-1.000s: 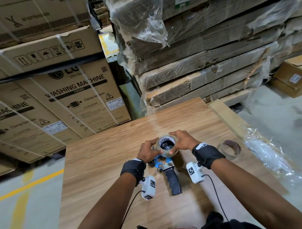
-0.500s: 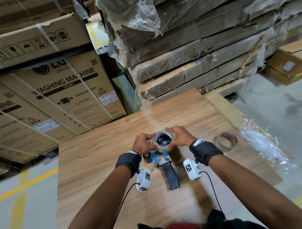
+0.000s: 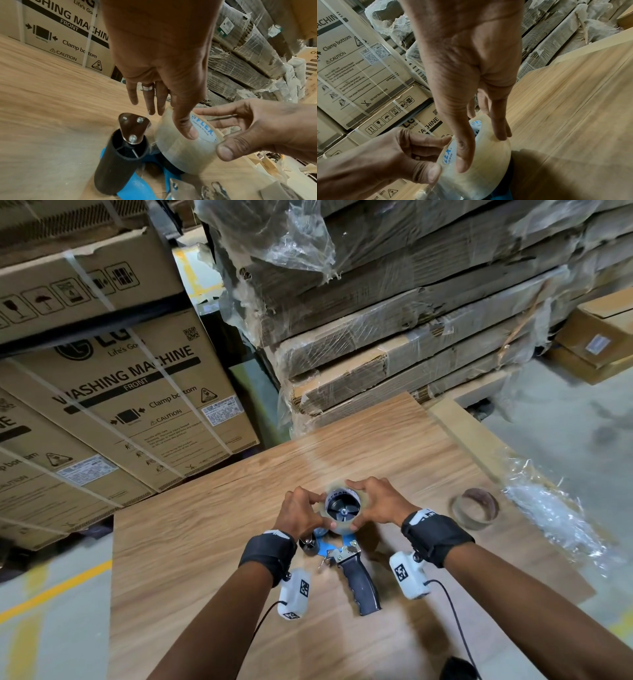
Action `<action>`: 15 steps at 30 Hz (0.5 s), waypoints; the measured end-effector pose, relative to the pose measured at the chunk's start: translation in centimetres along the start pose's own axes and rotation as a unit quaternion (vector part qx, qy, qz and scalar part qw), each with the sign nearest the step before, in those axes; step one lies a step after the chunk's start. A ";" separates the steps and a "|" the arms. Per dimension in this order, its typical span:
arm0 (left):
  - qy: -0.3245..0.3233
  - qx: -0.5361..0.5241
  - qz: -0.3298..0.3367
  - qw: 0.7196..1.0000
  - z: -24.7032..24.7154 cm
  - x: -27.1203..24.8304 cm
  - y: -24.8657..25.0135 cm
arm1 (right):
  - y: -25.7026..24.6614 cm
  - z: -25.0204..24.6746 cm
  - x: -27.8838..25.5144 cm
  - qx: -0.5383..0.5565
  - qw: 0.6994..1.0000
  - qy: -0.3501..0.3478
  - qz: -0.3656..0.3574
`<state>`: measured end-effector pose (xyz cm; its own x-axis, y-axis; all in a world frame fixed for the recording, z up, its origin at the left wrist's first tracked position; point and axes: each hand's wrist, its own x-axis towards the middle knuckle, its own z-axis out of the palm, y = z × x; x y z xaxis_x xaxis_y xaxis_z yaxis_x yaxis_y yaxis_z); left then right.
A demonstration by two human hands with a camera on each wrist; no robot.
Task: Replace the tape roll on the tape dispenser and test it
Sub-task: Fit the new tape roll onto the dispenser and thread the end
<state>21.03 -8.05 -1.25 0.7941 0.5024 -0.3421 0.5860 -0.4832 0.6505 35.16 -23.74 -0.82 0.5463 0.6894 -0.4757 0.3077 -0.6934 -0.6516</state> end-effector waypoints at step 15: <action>-0.010 0.030 0.007 0.999 -0.2 -0.2 0.5 | 0.4 0.0 -0.1 -0.001 1.000 -0.010 -0.014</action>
<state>21.12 -8.23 -0.74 0.8048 0.4807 -0.3481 0.5833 -0.5322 0.6137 35.19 -24.12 -1.04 0.5225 0.7121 -0.4689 0.3245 -0.6746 -0.6630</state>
